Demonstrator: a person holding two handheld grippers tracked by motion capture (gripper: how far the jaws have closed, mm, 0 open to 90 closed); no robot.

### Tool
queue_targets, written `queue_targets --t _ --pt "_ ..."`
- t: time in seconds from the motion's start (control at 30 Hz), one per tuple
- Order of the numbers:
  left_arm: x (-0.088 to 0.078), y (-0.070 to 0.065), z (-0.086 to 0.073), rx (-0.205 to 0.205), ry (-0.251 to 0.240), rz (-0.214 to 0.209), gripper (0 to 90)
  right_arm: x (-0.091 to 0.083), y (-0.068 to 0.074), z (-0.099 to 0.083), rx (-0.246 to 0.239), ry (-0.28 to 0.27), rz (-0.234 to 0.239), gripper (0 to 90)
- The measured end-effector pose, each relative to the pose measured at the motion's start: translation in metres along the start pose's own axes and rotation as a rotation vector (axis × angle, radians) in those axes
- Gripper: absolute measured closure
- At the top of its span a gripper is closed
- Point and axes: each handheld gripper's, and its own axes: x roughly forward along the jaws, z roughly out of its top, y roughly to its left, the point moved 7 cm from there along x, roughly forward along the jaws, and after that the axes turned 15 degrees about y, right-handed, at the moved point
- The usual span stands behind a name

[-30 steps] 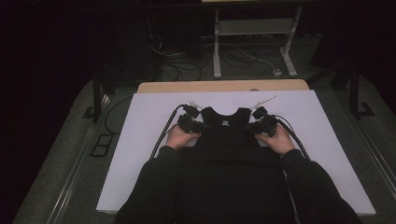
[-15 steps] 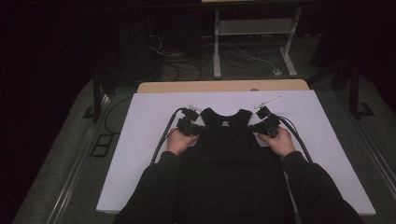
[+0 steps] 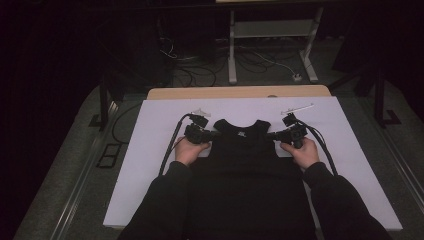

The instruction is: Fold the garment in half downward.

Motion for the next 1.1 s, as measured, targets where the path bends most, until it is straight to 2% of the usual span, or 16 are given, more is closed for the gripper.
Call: queue_targets --t 0.17,0.43,0.7,1.1 --pt "-0.006 -0.003 0.001 0.006 -0.011 -0.012 84.5 -0.009 0.007 0.001 -0.009 -0.031 0.011 86.4" --pt "-0.021 -0.009 0.004 0.000 -0.057 -0.031 84.4 -0.025 0.015 0.003 -0.022 -0.072 0.023 86.4" --pt "-0.029 -0.013 0.002 0.000 -0.075 -0.044 84.2 -0.040 0.026 0.002 -0.037 -0.111 0.042 86.4" --pt "-0.044 -0.023 0.001 0.010 -0.104 -0.062 84.3 -0.050 0.036 -0.003 -0.052 -0.124 0.054 86.4"
